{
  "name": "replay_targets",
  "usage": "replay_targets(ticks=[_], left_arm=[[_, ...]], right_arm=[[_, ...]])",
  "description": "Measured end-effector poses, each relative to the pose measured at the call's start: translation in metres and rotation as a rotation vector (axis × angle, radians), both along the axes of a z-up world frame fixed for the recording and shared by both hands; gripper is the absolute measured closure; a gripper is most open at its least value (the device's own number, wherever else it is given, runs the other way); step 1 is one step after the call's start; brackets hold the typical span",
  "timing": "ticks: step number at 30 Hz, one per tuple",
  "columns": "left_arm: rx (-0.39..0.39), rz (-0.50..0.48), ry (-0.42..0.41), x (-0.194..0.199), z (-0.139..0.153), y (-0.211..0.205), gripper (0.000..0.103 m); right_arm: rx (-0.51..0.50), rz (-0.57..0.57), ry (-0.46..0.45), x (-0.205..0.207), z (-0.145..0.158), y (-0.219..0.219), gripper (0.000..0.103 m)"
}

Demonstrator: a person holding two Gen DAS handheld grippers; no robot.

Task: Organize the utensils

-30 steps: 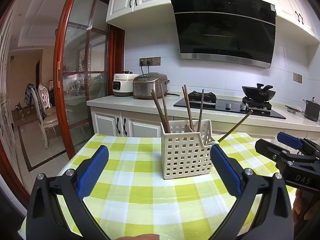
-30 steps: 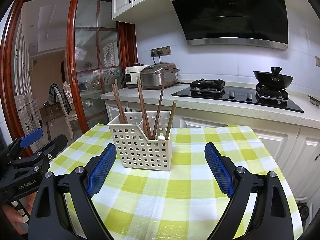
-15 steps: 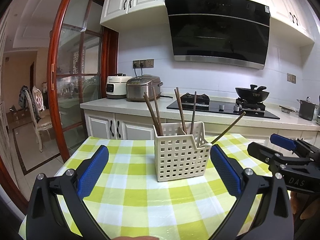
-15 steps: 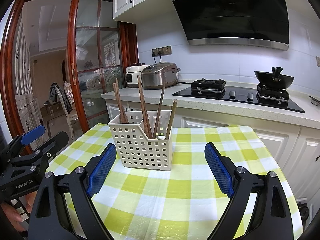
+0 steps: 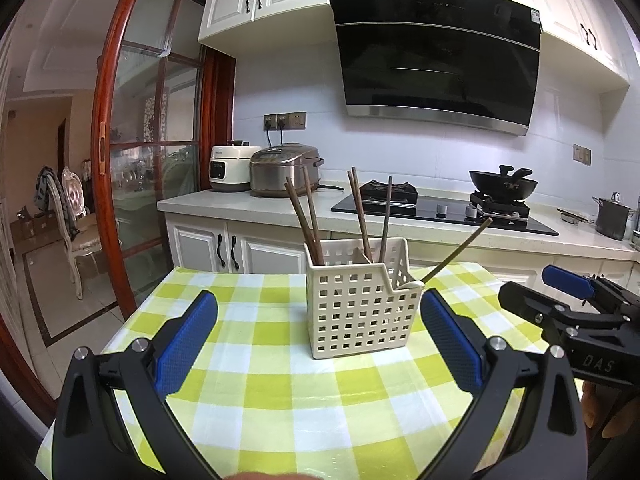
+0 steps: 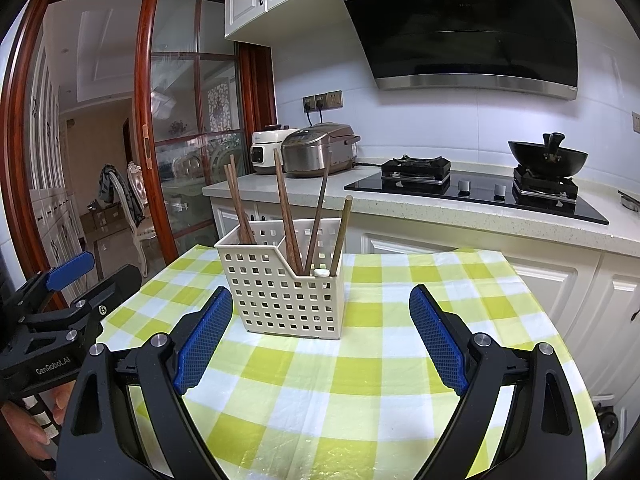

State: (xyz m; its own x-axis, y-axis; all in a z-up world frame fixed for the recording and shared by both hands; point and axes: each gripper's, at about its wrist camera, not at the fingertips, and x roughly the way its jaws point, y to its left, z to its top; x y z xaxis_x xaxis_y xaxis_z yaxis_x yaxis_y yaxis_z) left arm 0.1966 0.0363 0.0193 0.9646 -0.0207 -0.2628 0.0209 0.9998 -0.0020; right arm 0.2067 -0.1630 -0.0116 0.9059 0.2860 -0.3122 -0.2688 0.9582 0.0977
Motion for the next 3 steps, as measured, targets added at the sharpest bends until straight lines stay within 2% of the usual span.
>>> replay_targets(ticks=[3], left_arm=[[0.003,-0.004,0.005,0.0002,-0.0002,-0.0010,0.005]], right_arm=[[-0.001,-0.001,-0.001,-0.0001,0.0003,-0.0002,0.018]])
